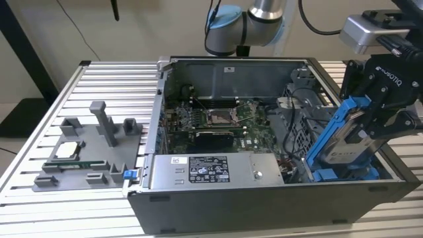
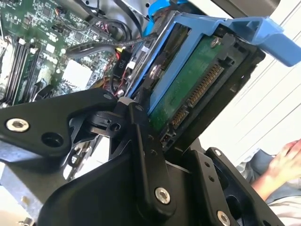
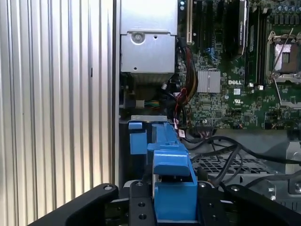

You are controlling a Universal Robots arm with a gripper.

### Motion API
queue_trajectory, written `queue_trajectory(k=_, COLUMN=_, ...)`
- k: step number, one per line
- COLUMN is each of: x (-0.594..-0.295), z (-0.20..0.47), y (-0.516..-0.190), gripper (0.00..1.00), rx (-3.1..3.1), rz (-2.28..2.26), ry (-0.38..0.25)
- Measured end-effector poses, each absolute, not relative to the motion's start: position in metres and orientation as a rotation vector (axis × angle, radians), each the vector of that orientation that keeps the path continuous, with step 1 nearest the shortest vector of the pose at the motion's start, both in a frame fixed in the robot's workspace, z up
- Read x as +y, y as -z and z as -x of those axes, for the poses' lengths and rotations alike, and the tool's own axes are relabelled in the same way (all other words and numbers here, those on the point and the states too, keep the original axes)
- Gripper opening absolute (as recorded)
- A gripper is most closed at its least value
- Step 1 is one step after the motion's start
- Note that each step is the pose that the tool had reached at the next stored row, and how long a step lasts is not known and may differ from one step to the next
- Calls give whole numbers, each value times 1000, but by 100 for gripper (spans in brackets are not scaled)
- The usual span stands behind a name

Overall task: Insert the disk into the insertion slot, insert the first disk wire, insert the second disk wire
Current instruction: 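Insert the disk into the insertion slot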

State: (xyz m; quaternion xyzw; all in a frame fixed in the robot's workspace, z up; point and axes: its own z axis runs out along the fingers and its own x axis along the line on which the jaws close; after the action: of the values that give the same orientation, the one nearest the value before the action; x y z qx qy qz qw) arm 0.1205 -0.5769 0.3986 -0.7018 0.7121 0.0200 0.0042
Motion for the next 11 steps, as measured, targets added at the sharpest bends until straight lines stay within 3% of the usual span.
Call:
queue_trajectory(k=9, x=-577, z=-121, y=-391, gripper=0, rx=2227, rz=2195, ry=-64)
queue_trajectory(k=10, x=-577, z=-121, y=-391, gripper=100, rx=2226, rz=2195, ry=-64)
queue_trajectory(k=11, x=-577, z=-121, y=-391, gripper=100, rx=2226, rz=2195, ry=-64)
